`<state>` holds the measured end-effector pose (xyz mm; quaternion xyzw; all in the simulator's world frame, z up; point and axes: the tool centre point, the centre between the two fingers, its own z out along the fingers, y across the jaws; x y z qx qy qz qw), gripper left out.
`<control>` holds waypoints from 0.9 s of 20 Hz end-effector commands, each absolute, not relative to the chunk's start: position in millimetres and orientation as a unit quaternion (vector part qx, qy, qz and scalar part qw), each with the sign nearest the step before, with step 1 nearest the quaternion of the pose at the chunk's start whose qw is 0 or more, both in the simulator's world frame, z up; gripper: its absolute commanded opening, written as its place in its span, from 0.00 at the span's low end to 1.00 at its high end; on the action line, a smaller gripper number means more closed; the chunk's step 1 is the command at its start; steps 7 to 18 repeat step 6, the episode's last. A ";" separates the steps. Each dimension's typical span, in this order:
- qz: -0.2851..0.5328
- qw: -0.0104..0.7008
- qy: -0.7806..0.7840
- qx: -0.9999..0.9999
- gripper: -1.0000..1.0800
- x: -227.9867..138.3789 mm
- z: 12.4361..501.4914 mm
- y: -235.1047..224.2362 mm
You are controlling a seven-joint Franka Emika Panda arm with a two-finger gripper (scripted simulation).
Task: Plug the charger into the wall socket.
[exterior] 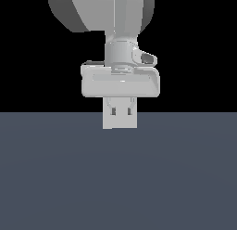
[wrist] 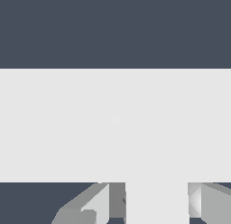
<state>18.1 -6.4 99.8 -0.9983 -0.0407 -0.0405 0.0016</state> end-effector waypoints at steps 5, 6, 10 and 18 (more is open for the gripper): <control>-0.041 0.002 -0.041 -0.998 0.00 27.8 100.0 -5.4; -0.041 0.002 -0.041 -0.998 0.00 27.9 100.0 -5.4; -0.041 0.002 -0.041 -0.998 0.00 27.9 100.0 -5.4; -0.041 0.002 -0.041 -0.998 0.00 27.9 100.0 -5.4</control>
